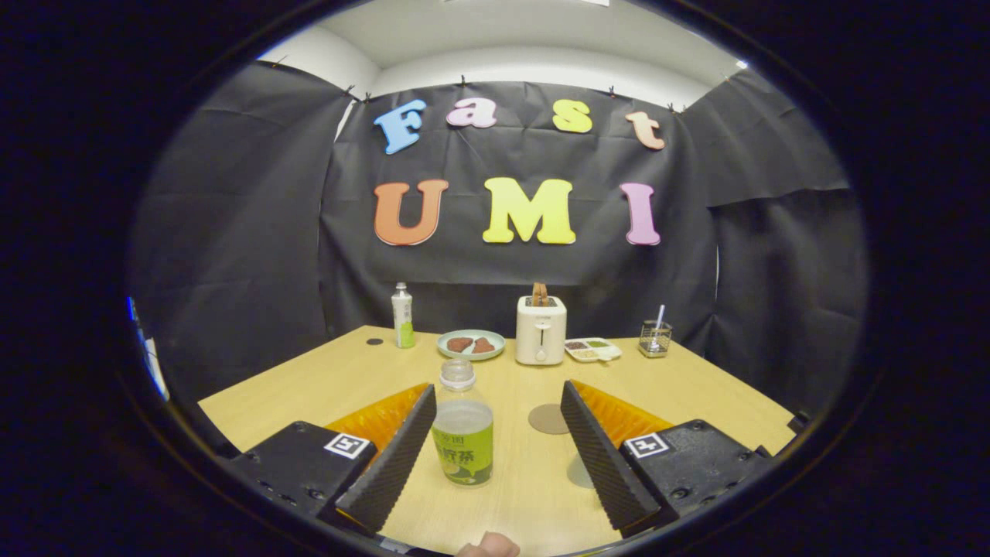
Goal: Take the bottle from table, then pour the juice into the cup, finally place the bottle on the coaster
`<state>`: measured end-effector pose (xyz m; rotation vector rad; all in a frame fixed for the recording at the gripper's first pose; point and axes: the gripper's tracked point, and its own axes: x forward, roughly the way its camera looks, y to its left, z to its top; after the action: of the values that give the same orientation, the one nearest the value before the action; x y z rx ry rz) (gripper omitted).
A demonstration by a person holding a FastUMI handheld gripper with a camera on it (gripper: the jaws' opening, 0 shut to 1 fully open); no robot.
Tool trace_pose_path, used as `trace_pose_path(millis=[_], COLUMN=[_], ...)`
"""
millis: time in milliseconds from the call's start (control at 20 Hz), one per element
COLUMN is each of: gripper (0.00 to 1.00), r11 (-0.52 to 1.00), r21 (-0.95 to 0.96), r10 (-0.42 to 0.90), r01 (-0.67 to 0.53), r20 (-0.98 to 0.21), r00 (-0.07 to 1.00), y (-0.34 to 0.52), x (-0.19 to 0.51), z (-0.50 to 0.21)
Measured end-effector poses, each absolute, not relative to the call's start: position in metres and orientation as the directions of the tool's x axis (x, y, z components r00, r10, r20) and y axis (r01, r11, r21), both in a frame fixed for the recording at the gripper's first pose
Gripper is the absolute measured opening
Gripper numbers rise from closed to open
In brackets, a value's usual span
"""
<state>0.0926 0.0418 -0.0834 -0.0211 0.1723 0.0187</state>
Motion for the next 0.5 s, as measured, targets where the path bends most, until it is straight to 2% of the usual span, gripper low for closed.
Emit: trace_pose_path(millis=[500], gripper=[1.00], r11=[0.996], r21=[-0.038], r10=[0.071], r01=[-0.078], r20=[-0.171], r00=[0.983], y=[0.068], x=[0.114], z=[-0.106])
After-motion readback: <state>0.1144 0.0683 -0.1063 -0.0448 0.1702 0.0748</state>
